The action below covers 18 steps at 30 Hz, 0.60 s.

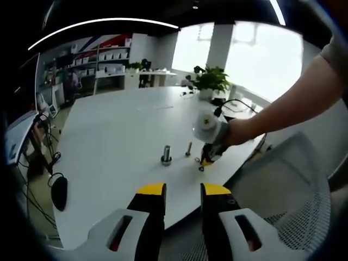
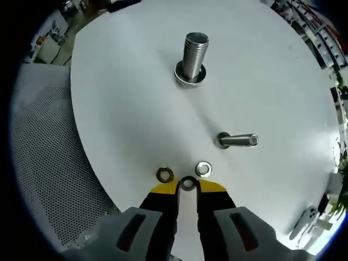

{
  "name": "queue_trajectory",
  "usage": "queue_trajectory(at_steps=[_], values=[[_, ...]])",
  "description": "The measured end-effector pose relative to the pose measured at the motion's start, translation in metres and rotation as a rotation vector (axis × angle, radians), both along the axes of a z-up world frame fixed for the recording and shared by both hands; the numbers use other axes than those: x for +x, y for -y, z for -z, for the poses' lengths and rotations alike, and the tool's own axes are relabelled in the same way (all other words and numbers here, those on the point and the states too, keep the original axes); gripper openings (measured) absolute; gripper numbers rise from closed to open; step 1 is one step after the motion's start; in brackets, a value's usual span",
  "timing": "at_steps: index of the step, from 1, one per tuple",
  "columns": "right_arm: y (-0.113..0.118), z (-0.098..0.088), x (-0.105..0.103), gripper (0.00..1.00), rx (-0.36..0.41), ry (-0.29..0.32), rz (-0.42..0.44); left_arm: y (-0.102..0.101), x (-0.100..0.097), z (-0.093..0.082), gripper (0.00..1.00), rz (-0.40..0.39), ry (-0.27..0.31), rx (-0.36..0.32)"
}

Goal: Place the washer onto the threaded stud by aligning its center hole with the stud, sliding it down to the base, and recovering from edge contact or off-axis alignment until the washer reaches the visible bottom stop.

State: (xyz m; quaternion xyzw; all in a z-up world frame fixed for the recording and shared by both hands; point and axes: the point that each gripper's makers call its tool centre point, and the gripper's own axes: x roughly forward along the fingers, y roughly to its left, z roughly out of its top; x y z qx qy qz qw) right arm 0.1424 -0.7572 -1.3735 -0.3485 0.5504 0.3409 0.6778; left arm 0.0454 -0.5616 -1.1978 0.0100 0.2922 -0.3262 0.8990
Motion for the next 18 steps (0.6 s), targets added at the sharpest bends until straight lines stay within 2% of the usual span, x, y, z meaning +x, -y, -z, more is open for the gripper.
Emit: queue_trajectory(at_steps=[5, 10, 11, 18], values=[[0.004, 0.0, 0.002, 0.14, 0.1, 0.017, 0.113, 0.0, 0.0, -0.001, 0.23, -0.002, 0.003, -0.002], [0.007, -0.001, 0.002, 0.13, 0.103, 0.021, 0.127, 0.0, 0.0, -0.001, 0.23, -0.002, 0.004, -0.002], [0.007, -0.005, 0.003, 0.13, 0.108, 0.043, 0.119, 0.0, 0.0, -0.001, 0.23, -0.001, 0.004, -0.002], [0.008, -0.023, 0.012, 0.13, 0.152, 0.076, 0.161, 0.0, 0.0, -0.002, 0.23, 0.001, 0.008, -0.004]])
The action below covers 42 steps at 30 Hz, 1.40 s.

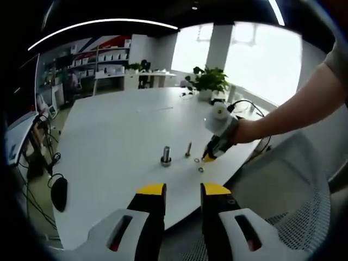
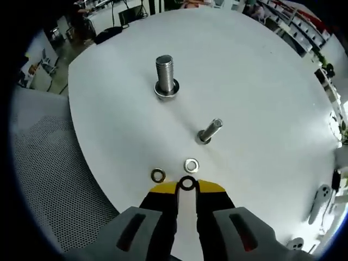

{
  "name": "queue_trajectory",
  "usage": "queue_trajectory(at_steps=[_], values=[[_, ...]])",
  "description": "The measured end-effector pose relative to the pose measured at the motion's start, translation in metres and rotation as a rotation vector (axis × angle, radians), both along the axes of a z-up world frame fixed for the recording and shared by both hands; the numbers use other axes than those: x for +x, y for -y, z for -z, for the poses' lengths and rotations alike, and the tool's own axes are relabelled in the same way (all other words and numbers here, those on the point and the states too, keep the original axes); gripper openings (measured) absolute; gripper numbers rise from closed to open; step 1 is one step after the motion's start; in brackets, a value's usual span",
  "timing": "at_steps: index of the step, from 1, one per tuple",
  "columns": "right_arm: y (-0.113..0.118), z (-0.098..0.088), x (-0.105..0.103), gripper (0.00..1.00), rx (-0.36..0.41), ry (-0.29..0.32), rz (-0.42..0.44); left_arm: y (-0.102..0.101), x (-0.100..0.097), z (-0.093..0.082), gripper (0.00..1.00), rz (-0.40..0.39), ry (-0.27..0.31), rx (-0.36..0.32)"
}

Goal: Place the washer onto the threaded stud by aligning its center hole with the stud, sliding it down to the base, and recovering from edge contact or off-axis alignment until the washer reaches the visible bottom stop.

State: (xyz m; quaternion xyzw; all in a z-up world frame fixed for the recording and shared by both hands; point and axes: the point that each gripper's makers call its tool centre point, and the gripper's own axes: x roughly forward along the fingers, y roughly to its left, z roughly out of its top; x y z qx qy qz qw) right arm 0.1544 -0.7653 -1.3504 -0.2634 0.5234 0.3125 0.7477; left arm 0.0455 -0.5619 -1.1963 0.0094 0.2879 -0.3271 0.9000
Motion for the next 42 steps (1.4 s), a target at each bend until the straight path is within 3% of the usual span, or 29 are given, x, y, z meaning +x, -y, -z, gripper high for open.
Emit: queue_trajectory(at_steps=[8, 11, 14, 18, 42], values=[[-0.006, -0.028, 0.024, 0.13, 0.044, 0.083, 0.008, 0.0, -0.001, 0.001, 0.23, 0.005, -0.002, 0.003], [-0.005, -0.035, 0.034, 0.13, 0.026, 0.129, 0.0, 0.001, -0.001, 0.0, 0.23, 0.006, -0.002, 0.003], [-0.013, -0.045, 0.041, 0.13, 0.07, 0.156, 0.016, 0.001, -0.001, 0.0, 0.23, 0.007, -0.002, 0.002], [-0.02, -0.05, 0.045, 0.13, 0.067, 0.177, -0.018, 0.001, -0.001, 0.001, 0.23, 0.011, -0.002, 0.003], [-0.03, -0.033, 0.051, 0.13, 0.018, 0.113, -0.082, 0.002, -0.001, -0.001, 0.23, 0.011, 0.003, -0.007]])
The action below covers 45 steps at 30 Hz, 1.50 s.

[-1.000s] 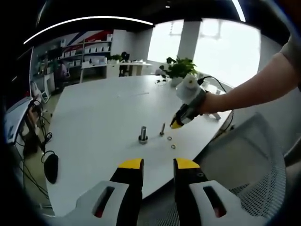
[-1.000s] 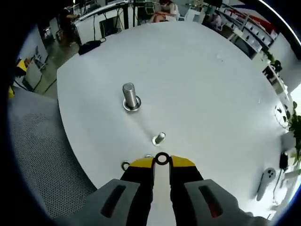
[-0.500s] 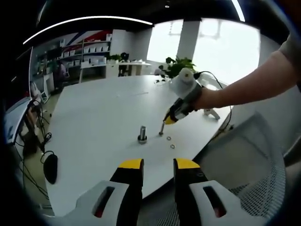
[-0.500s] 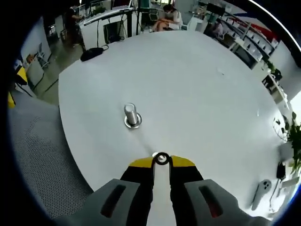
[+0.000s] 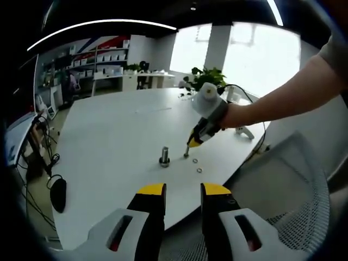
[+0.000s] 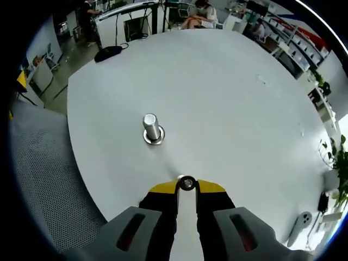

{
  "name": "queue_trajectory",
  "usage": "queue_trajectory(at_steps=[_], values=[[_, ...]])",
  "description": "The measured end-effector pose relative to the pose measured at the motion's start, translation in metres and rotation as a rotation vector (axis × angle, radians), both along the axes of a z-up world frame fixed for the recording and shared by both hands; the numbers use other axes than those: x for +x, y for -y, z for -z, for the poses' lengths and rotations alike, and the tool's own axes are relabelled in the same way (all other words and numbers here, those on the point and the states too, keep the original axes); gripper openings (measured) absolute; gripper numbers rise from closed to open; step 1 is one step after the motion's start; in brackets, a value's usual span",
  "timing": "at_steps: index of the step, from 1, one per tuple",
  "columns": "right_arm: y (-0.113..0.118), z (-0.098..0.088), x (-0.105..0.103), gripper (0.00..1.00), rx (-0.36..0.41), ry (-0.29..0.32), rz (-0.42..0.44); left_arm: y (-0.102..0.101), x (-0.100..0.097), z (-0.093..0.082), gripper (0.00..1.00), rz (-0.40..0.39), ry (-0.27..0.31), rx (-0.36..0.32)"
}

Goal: Place the washer onto the threaded stud by aligning its center hole with the stud, sliding it down to the base, and recovering from edge contact or off-axis alignment until the washer reaches the visible bottom stop.

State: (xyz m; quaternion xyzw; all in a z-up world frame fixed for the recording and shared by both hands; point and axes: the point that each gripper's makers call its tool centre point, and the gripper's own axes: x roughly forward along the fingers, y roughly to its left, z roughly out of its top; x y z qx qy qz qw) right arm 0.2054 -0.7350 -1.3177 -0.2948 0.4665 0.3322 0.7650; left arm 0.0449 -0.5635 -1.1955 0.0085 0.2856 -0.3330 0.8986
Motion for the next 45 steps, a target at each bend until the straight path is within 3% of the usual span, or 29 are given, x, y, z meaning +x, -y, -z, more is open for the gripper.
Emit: queue_trajectory(at_steps=[24, 39, 45], values=[[-0.002, 0.044, 0.0, 0.14, -0.072, -0.09, -0.046, -0.002, 0.001, 0.001, 0.23, -0.011, -0.004, 0.005], [0.005, 0.046, -0.002, 0.18, -0.065, -0.093, -0.034, -0.003, 0.002, 0.001, 0.23, -0.023, -0.002, 0.008], [0.014, 0.034, -0.013, 0.18, -0.059, -0.09, -0.02, -0.003, 0.002, 0.001, 0.23, -0.019, -0.004, 0.011]])
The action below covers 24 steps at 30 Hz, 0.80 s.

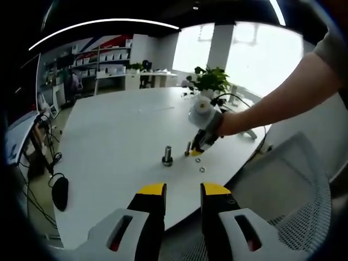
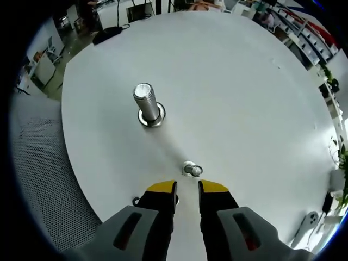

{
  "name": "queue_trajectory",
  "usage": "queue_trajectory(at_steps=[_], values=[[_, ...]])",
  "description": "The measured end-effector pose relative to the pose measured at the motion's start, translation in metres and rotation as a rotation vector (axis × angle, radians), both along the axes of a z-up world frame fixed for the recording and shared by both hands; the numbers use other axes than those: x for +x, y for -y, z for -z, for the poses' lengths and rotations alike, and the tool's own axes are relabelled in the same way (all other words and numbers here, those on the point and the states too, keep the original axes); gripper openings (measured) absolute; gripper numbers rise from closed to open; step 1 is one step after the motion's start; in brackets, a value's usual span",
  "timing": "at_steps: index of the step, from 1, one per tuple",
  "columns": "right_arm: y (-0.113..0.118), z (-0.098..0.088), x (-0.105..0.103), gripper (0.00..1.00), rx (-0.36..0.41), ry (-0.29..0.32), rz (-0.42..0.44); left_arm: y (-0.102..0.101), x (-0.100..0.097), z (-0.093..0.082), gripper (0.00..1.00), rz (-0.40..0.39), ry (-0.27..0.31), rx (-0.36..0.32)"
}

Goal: Place the washer onto the threaded stud by aligning its center hole with the stud, sliding it down to the base, and recovering from edge contact or off-axis alignment until the washer reaches the visible bottom stop.

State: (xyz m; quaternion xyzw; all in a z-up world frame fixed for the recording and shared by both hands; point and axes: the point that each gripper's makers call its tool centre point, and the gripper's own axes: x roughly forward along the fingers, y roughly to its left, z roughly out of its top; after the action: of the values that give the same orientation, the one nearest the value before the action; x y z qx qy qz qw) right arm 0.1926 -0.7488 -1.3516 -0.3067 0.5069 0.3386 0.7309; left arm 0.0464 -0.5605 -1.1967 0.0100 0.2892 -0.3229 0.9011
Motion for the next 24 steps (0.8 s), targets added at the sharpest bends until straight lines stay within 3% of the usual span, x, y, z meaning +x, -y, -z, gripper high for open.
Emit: queue_trajectory(at_steps=[9, 12, 24], values=[[0.01, -0.006, -0.022, 0.19, 0.032, -0.02, 0.049, 0.0, -0.001, 0.001, 0.23, 0.003, -0.002, 0.001], [0.016, 0.004, -0.038, 0.19, -0.024, -0.054, 0.018, 0.0, -0.001, 0.002, 0.24, 0.006, -0.006, 0.002], [-0.011, 0.013, -0.06, 0.23, 0.024, -0.095, -0.015, 0.001, -0.003, 0.004, 0.25, 0.017, -0.02, 0.007]])
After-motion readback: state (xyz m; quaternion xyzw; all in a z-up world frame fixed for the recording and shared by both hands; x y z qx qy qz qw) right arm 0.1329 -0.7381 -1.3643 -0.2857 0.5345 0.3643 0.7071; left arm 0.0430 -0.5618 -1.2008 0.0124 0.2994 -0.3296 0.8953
